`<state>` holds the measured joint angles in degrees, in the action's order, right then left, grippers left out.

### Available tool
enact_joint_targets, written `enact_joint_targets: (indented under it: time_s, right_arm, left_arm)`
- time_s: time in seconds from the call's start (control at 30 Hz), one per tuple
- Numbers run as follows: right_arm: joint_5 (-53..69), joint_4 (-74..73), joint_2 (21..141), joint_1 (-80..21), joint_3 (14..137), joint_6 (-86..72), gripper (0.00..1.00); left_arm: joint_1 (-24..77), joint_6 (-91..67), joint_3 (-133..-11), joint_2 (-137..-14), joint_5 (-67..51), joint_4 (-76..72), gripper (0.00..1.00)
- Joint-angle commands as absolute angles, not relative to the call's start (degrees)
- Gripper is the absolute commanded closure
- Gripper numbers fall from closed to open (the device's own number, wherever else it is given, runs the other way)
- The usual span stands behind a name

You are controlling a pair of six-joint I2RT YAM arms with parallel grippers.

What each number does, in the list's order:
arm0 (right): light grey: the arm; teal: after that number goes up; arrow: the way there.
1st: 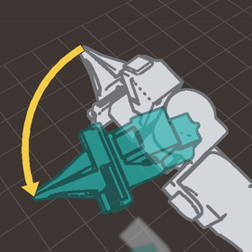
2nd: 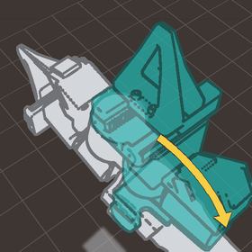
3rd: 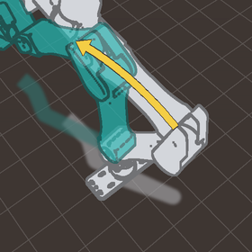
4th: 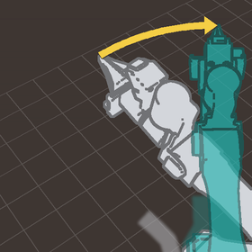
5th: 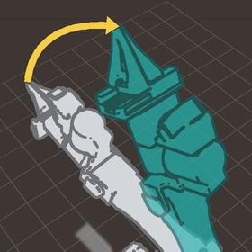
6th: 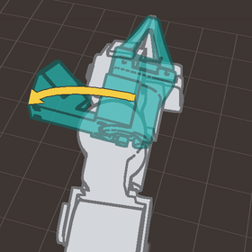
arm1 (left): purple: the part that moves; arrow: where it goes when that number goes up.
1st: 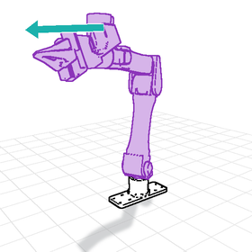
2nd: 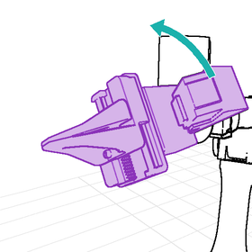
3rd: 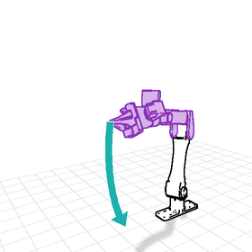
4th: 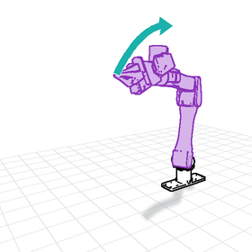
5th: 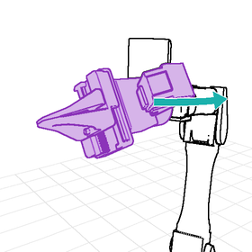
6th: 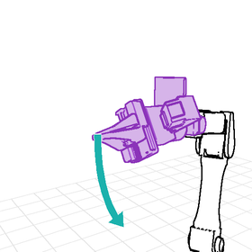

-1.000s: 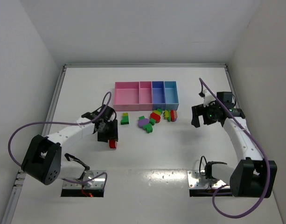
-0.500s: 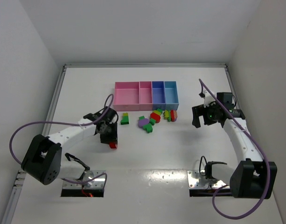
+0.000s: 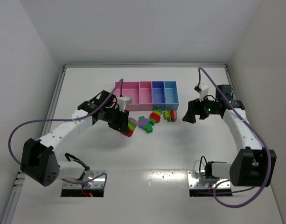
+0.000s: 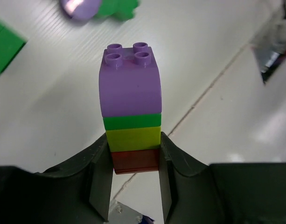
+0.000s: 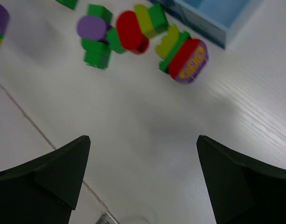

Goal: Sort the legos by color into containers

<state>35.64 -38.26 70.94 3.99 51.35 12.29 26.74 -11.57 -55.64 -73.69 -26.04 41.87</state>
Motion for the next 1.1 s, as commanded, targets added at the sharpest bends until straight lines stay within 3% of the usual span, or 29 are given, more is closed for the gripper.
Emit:
enact_joint_targets:
  time_s: [0.0, 0.2, 0.47, 0.7, 1.07]
  right_arm:
    - [55.5, -39.5, 74.8, 3.2, 58.5, 15.1, 0.03]
    - [67.7, -39.4, 80.6, 1.4, 66.1, 13.6, 0.08]
    - [74.8, -35.3, 82.4, -4.9, 66.6, 14.5, 0.28]
    - [76.6, -36.4, 83.6, -10.7, 69.7, 13.7, 0.31]
    - [77.8, -23.4, 87.0, -17.3, 70.2, 1.5, 0.31]
  left_arm:
    - [25.8, 1.7, -59.9, -73.5, -43.6, 41.6, 1.0]
    - [25.2, 7.8, -63.6, -76.6, -57.0, 40.8, 1.0]
    - [25.2, 6.8, -67.8, -79.5, -68.2, 40.3, 1.0]
    - [25.2, 6.2, -69.7, -81.3, -69.4, 39.7, 1.0]
    - [25.8, 5.2, -72.0, -83.1, -67.7, 38.7, 1.0]
